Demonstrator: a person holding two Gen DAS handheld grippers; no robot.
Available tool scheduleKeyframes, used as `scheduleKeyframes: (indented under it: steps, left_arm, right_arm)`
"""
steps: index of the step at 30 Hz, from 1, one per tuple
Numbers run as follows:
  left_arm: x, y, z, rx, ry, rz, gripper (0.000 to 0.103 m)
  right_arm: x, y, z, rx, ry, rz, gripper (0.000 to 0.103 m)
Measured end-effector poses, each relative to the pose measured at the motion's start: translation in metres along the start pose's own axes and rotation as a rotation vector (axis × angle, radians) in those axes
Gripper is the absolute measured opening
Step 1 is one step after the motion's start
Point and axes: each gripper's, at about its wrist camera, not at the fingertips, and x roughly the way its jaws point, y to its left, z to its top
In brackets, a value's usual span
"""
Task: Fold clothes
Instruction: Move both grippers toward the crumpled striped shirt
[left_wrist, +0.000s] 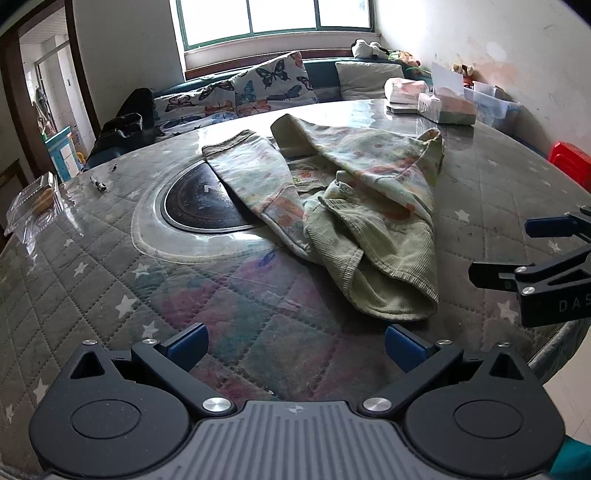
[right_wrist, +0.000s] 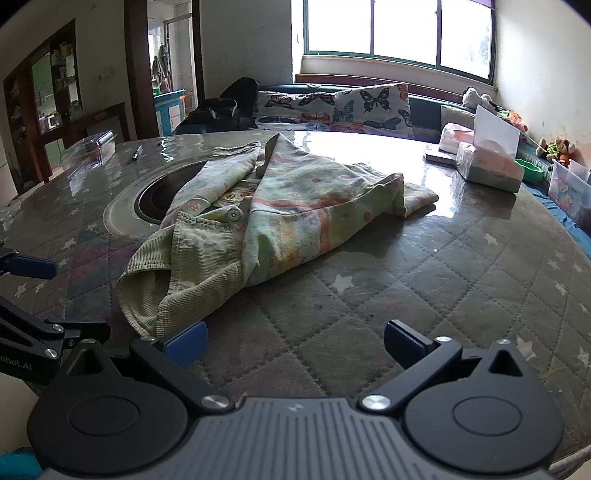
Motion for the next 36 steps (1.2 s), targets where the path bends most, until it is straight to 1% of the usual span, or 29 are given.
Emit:
scheduleKeyframes:
  steps: [4, 6, 17, 36]
  left_arm:
    - [-0.001, 0.0, 0.001, -0.017, -0.002, 0.009, 0.103]
    - [0.003, -0.002, 0.001, -0.004, 0.016, 0.002, 0.103]
    - [0.005, 0.001, 0.006, -0.001, 0.027, -0.001, 0.103]
    - [0.015, 0.012, 0.021, -0.011, 0.039, 0.003, 0.103]
  right_arm:
    - [0.003, 0.003, -0.001, -0.001, 0.001, 0.0, 0.103]
    - [0.004, 0.004, 0.0, -0.003, 0.009, 0.01, 0.103]
    - [0.007, 0.006, 0.003, -0.014, 0.017, 0.028, 0.103]
    - [0.02, 0.013, 0.019, -0.037, 0.034, 0.045, 0.103]
